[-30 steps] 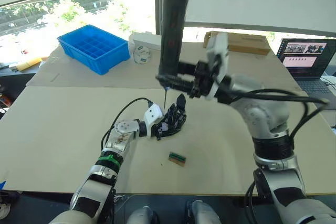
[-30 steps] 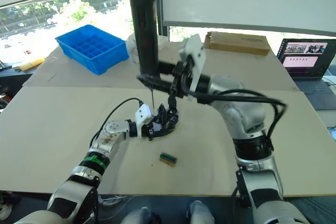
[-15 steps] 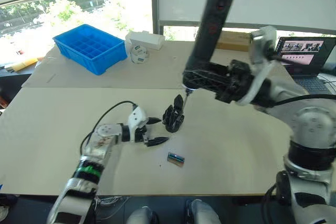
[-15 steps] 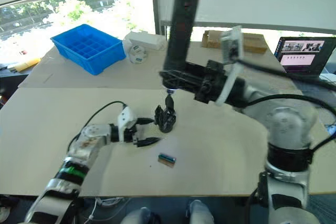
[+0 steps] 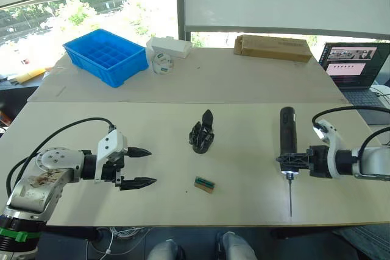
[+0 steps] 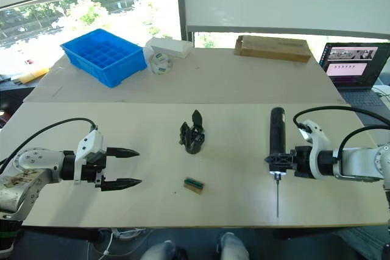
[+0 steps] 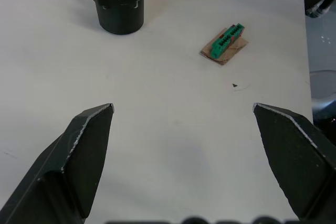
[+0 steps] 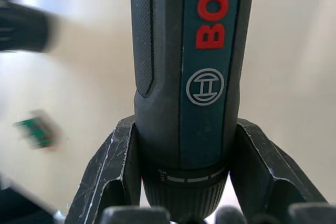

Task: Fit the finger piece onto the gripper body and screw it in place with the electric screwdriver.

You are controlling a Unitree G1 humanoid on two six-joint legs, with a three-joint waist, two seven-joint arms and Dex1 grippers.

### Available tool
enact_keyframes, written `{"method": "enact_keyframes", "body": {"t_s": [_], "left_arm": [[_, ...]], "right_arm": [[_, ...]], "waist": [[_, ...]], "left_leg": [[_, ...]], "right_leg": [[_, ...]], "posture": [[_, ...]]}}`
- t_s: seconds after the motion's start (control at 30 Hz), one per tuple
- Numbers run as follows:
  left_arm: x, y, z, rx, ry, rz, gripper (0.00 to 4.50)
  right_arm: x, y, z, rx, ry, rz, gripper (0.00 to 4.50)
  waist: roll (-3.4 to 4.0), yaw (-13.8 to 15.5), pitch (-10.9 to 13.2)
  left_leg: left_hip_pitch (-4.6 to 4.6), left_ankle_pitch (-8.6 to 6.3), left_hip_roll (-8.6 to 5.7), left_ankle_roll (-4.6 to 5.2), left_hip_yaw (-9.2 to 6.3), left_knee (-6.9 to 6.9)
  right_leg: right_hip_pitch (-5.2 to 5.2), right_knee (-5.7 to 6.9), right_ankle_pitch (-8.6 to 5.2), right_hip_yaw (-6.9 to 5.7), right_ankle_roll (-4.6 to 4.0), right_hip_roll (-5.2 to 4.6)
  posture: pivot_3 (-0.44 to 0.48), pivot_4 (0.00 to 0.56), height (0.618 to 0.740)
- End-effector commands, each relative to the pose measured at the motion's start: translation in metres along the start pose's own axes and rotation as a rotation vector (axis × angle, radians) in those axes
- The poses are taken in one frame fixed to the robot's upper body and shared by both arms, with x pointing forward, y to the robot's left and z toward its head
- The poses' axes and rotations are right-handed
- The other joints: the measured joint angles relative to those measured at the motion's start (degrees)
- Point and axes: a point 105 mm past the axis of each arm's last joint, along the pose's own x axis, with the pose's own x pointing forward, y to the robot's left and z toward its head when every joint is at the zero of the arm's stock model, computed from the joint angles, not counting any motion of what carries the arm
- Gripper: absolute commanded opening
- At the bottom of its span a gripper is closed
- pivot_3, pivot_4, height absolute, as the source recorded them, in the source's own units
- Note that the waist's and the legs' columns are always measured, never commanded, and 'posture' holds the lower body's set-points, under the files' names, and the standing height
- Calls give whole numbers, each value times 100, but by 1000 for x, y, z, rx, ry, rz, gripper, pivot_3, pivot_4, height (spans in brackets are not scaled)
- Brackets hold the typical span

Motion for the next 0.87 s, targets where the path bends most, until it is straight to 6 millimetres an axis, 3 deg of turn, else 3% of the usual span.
{"method": "enact_keyframes", "body": {"t_s": [0.03,0.07,0.2,0.27,0.37,0.47,0.53,0.67,0.77,0.87], "left_arm": [[-9,-3,17,34,-21,11,4500],[-11,-4,18,33,-20,11,4500],[-21,-4,24,12,-25,23,4500],[-27,-3,28,8,-30,44,4500],[-43,-5,37,-9,-32,49,4500],[-62,-10,42,-66,-15,23,4500],[-76,-11,40,-105,1,17,4500],[-97,-9,18,-115,130,36,4500],[-100,-4,21,-115,82,55,4500],[-96,4,21,-122,36,73,4500]], "right_arm": [[-6,1,8,-51,-1,-14,1923],[-7,1,9,-45,2,-8,2957],[-25,9,13,-114,-6,21,4357],[-45,21,18,-202,-39,68,4433],[-92,45,27,-356,-109,158,4433],[-125,43,31,-679,-184,202,4433],[-136,27,21,-811,-149,205,4433],[-143,-13,9,-889,-149,149,4433],[-140,-30,1,-942,-125,126,4433],[-137,-37,6,-913,-175,109,4433]], "waist": [[1,1,1],[1,2,0],[1,3,1],[7,49,4],[15,117,9],[6,131,4],[-13,130,-7],[-11,116,-6],[-1,104,1],[13,94,4]], "left_leg": [[1,0,0,0,0,-4],[1,1,0,-1,-1,-8],[4,1,-1,-1,1,-18],[4,1,-2,-1,1,-21],[3,0,-2,-1,-1,-26],[5,0,0,-1,-6,-30],[12,-1,1,-2,-11,-30],[24,-2,-6,-1,2,-27],[26,-2,-6,-3,7,-29],[28,2,-4,-9,7,-29]], "right_leg": [[-1,0,0,0,0,1],[-1,-1,4,0,-6,1],[0,-8,9,-3,-15,3],[-1,-8,8,-3,-14,2],[-3,-10,1,-3,-5,1],[0,-18,-13,-3,17,3],[12,-21,-28,-2,41,5],[16,-16,-36,-2,54,-2],[9,-8,-39,0,46,-2],[4,7,-43,6,33,-12]], "posture": [[0,150,738],[0,150,738],[0,150,738],[0,150,738],[0,150,738],[0,150,738],[0,150,738],[0,150,738],[0,150,738],[0,150,738]]}}
